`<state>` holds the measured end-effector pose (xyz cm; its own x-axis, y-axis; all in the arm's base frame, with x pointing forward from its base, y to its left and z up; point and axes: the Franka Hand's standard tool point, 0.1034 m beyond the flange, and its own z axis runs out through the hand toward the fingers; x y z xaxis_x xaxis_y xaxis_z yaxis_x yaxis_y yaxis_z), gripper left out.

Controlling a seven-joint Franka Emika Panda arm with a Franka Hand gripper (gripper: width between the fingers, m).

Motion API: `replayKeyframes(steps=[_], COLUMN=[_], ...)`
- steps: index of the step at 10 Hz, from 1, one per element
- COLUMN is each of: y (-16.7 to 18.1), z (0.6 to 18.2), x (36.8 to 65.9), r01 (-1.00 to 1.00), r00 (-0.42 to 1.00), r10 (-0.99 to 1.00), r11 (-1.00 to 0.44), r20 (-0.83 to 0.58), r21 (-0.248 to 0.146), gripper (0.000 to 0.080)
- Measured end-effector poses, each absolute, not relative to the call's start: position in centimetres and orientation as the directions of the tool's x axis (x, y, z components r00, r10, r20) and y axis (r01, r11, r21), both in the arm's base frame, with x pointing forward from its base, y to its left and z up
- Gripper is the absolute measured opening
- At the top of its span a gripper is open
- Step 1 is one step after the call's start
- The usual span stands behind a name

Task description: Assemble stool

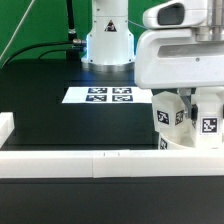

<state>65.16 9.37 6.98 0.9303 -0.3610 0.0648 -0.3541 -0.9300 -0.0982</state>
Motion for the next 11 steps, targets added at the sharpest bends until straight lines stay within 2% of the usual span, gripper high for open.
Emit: replayKeyframes(steps=[2,6,9,10,11], y=[9.56,9.42,9.27,9.14,9.26], z=[7.10,7.00,6.97,6.84,6.79], x=[65.09,64.95,64.56,64.50,64.24], r01=[-0.376,-0.655,-0.958,-0.987,-0.993], r00=[0.922,0.751,0.275,0.125,0.035], r10=[-0.382,-0.660,-0.959,-0.985,-0.990], r11=[-0.922,-0.748,-0.266,-0.111,-0.018], r20=[0.064,0.025,-0.075,-0.118,-0.139], r21=[-0.091,-0.105,-0.111,-0.120,-0.120], gripper=[0.0337,0.0337,0.0337,0.0337,0.0337])
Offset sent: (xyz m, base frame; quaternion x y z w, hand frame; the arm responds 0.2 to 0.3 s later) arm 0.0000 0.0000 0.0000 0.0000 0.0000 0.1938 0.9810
